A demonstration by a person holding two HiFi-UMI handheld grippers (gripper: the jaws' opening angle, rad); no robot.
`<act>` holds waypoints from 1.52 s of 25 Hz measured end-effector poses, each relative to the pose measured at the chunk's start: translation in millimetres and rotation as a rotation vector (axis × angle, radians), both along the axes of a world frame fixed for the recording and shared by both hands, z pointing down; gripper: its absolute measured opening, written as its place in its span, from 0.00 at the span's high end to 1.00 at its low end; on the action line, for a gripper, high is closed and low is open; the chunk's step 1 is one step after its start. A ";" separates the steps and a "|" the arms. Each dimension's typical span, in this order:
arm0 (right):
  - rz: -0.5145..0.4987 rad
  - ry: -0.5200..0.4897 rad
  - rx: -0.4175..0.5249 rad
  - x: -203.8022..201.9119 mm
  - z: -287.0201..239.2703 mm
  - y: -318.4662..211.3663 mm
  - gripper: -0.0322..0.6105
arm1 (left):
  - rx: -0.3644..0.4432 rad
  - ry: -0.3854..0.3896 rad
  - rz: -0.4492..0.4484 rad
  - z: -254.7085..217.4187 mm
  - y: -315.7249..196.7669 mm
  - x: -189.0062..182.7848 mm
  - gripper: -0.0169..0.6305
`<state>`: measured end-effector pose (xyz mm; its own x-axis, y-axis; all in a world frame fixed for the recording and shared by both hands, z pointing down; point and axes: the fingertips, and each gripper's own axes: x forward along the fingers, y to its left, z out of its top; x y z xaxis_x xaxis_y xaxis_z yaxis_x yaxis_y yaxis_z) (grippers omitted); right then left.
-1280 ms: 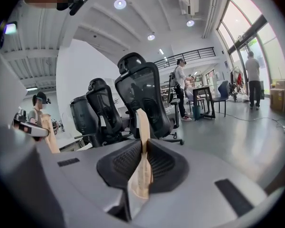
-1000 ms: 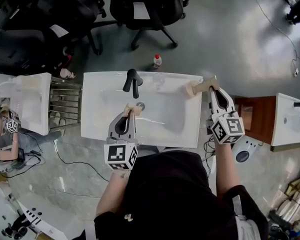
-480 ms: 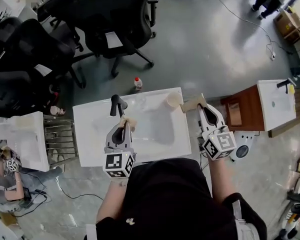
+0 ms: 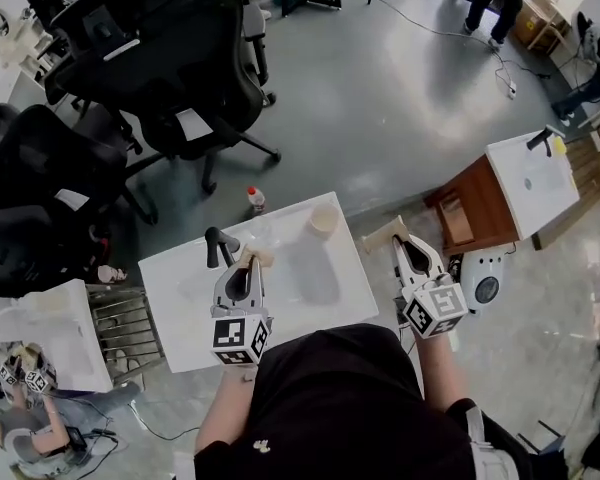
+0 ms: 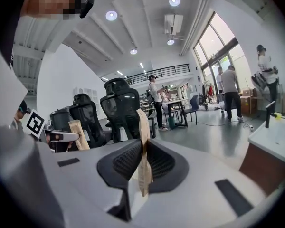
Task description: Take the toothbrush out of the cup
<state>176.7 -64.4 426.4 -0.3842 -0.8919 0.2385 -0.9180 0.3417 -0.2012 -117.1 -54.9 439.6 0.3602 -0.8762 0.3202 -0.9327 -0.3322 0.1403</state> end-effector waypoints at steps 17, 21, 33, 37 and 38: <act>0.107 -0.019 -0.009 27.6 4.4 23.3 0.87 | -0.013 0.003 0.097 2.8 -5.2 25.9 0.93; 0.091 -0.015 0.000 22.6 2.3 27.9 0.87 | -0.020 0.005 0.101 5.1 -1.9 25.0 0.93; 0.094 -0.015 0.002 10.0 4.0 32.9 0.87 | -0.038 -0.003 0.123 12.0 5.1 17.6 0.93; 0.092 -0.015 -0.002 6.0 5.3 34.3 0.87 | -0.041 -0.004 0.124 12.9 5.5 14.0 0.93; 0.091 -0.014 -0.002 5.5 5.1 34.4 0.87 | -0.040 -0.003 0.124 12.5 5.1 13.5 0.93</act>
